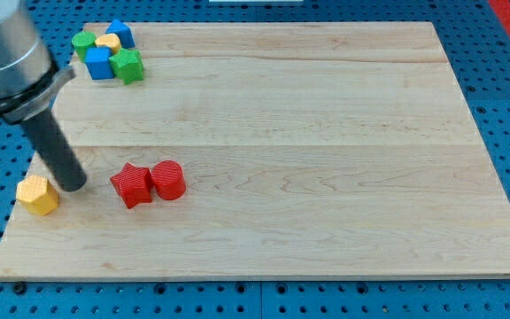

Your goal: Move the red circle to the centre

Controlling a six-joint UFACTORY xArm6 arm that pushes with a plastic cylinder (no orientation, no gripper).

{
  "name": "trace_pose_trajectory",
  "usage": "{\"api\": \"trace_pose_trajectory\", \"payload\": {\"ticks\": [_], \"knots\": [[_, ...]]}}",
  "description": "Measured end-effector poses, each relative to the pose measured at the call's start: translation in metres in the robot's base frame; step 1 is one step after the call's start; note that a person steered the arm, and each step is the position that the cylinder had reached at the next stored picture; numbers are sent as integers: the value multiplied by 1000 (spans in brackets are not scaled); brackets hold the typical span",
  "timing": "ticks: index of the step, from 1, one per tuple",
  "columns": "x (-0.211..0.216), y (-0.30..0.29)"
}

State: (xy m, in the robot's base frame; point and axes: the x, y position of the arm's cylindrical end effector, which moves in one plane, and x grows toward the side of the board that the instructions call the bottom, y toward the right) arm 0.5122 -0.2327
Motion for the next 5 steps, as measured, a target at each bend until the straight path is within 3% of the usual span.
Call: {"api": "trace_pose_trajectory", "payload": {"ticks": [1, 4, 5], "knots": [[21, 15], [-14, 170], [-39, 189]]}}
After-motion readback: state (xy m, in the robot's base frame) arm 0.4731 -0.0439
